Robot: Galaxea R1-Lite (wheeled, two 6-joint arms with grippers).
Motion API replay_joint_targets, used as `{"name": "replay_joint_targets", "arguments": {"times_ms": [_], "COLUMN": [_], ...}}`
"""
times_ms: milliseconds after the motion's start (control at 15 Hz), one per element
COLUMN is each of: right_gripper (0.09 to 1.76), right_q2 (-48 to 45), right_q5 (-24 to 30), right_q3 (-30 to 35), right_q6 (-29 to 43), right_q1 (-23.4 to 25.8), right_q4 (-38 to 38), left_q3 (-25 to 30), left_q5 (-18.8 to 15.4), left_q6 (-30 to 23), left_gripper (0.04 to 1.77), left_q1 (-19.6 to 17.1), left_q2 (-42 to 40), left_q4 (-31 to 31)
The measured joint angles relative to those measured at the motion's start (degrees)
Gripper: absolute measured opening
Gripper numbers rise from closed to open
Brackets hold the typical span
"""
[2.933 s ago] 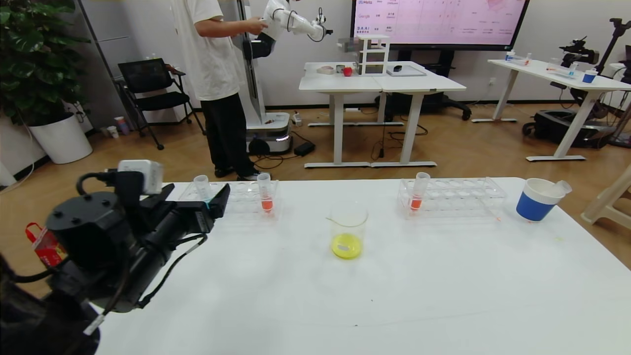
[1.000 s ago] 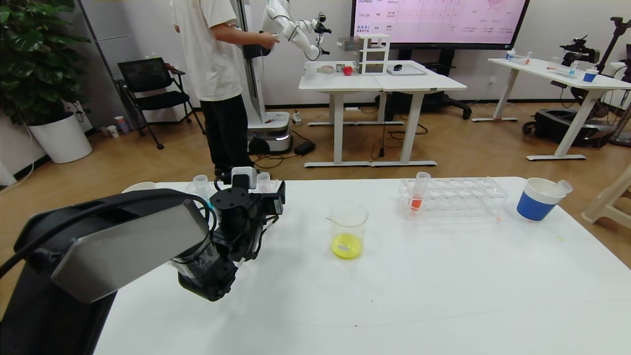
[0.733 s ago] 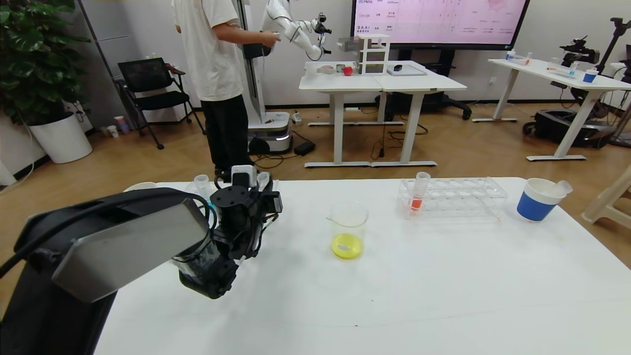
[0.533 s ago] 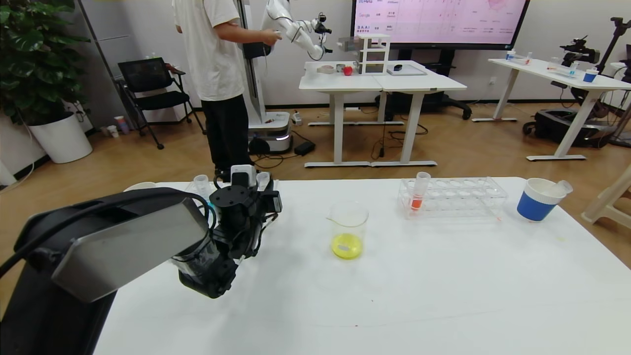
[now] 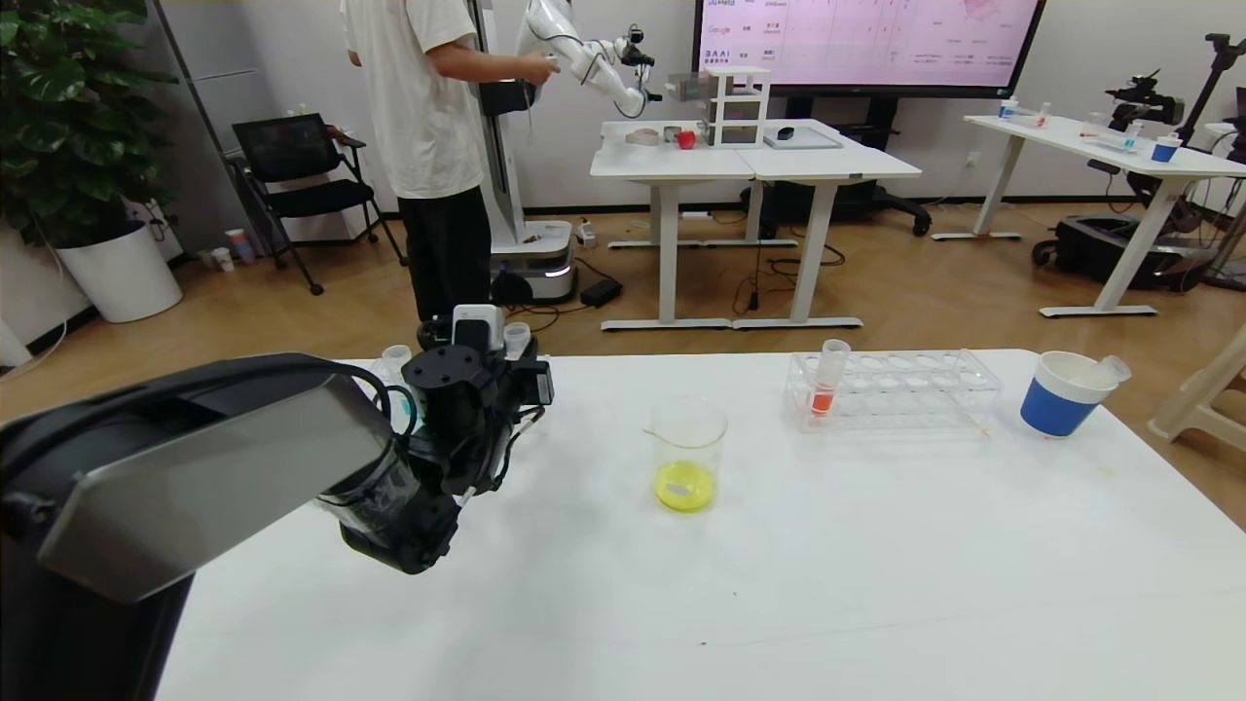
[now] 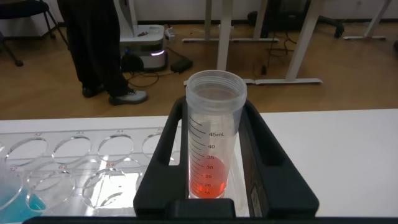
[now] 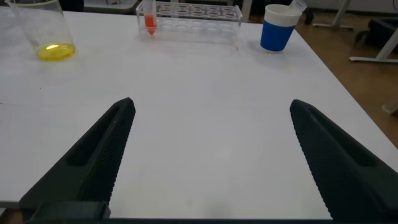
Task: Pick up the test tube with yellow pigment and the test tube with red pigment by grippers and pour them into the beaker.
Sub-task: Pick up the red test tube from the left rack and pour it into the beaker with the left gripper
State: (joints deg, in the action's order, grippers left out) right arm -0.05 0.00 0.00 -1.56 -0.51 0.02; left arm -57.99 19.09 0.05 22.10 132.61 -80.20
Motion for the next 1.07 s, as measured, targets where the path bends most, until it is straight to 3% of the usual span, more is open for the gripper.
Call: {"name": "replay_joint_targets", "arguments": {"times_ms": [333, 467, 800, 1067], "right_gripper": [1.74, 1.74, 1.74, 1.74], "right_q2": [0.0, 0.0, 0.0, 0.0], "right_q5": [0.0, 0.0, 0.0, 0.0], "right_q3": [0.0, 0.0, 0.0, 0.0], "right_q6": [0.0, 0.0, 0.0, 0.0], "right_q1": [0.0, 0.0, 0.0, 0.0], "right_q4": [0.0, 0.0, 0.0, 0.0], "left_q3": [-1.0, -0.9, -1.1, -1.2], "left_q5": [-2.2, -4.8, -19.2, -31.5], "left_q6": [0.0, 0.0, 4.3, 6.1], "left_gripper": [0.5, 0.5, 0.5, 0.5], "left_q1": [-0.4, -0.3, -0.3, 2.5], "left_q2": [-6.0, -7.6, -10.5, -11.5], "left_q4": [5.7, 7.7, 7.9, 5.5]}}
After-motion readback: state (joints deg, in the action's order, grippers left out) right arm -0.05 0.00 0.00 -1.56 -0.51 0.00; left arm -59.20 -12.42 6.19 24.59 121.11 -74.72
